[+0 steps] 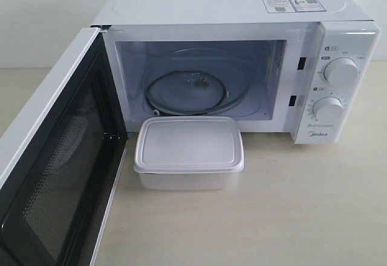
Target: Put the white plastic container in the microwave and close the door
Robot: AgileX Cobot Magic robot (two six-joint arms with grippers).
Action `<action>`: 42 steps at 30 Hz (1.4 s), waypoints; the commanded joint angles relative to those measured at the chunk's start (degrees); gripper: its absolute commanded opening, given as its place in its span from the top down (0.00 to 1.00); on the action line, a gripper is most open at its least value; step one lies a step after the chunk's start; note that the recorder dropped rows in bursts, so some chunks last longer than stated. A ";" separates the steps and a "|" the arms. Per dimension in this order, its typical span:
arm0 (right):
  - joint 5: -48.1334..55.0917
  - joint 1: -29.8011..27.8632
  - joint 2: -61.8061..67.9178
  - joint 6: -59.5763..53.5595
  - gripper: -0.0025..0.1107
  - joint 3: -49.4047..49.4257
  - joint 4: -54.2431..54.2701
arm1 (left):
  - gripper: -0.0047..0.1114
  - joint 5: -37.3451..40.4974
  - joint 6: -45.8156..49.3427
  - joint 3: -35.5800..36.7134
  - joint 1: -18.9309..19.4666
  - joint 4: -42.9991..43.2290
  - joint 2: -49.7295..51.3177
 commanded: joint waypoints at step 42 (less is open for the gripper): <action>-41.87 -0.01 29.57 3.44 0.98 -6.51 -0.80 | 0.92 -0.22 -0.42 0.20 0.19 -0.20 -0.14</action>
